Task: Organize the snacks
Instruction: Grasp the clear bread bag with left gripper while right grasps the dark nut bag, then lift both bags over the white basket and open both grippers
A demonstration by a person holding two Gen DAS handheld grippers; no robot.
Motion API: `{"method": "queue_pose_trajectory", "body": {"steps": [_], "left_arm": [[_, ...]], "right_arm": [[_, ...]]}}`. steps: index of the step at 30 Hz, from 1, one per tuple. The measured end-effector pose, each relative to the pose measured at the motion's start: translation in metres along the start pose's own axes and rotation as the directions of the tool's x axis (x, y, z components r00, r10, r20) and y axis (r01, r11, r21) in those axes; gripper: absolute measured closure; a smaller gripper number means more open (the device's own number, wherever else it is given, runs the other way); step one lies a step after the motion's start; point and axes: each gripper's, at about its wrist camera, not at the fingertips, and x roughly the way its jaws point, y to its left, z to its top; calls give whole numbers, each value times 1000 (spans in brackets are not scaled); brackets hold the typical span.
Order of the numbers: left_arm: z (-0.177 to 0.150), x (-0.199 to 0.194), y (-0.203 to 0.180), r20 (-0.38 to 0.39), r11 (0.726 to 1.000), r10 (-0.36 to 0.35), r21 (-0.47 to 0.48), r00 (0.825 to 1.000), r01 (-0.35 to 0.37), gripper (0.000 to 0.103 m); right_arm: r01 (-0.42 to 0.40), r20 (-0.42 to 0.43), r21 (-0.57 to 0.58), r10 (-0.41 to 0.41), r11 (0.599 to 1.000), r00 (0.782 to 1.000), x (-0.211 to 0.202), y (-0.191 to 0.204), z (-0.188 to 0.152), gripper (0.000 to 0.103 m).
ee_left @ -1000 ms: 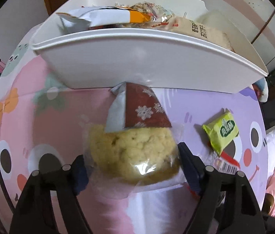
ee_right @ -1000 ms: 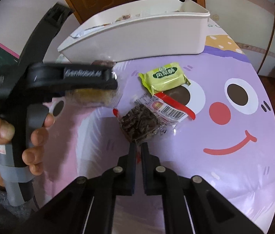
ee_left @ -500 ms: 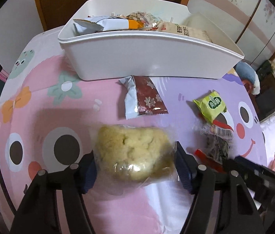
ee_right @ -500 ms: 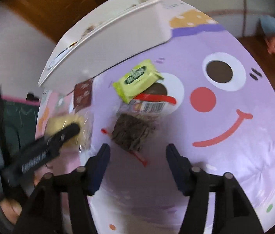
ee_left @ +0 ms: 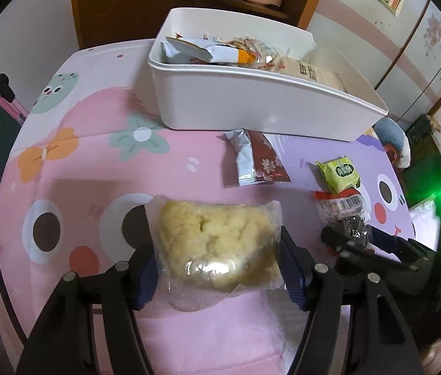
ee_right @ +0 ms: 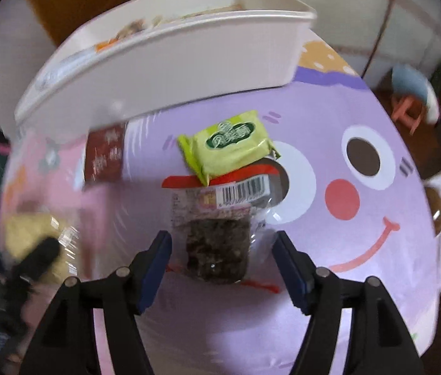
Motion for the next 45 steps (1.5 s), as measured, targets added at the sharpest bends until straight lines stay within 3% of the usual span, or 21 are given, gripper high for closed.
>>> {"method": "queue_pose_trajectory", "body": {"steps": [5,9,15,19,23,27,30,33,37,38,41,45], "left_arm": [[-2,-9,4,12,1000,-3,1,1000,3,38],[-1,-24,2,22,1000,-11,13,1000,11,39],[33,-71,-15,103,996,-20,91,995,10,39],[82,-115,-35,213,989,-16,145,977,-16,39],[131,-157,-56,331,981,-4,187,944,-61,38],[178,-185,-76,429,974,11,202,903,-108,38],[205,-187,-84,445,976,11,192,896,-107,38],[231,-174,-88,441,977,25,181,897,-117,38],[254,-142,-89,416,978,58,161,908,-136,37],[257,-133,-88,404,979,59,154,913,-131,34],[265,-106,-83,359,982,57,149,931,-118,11],[266,-82,-78,341,980,105,127,934,-156,9]], "right_arm": [[-52,32,-6,52,999,998,-11,-9,-9,60],[-128,50,-10,129,992,990,-29,-23,-21,62],[-171,184,-28,174,985,968,-83,-34,3,62],[-160,329,-70,174,985,928,-140,-42,42,61],[-125,490,-96,157,987,857,-201,-48,91,61],[-117,581,-116,163,986,797,-236,-50,133,60],[-125,605,-121,173,985,777,-246,-48,169,60],[-114,601,-118,162,986,783,-240,-44,196,60],[-73,555,-131,134,989,821,-210,-36,229,56],[-62,541,-131,124,989,832,-202,-33,233,55],[-29,476,-127,86,991,875,-171,-28,246,49],[-7,443,-130,64,992,894,-152,-26,250,39]]}}
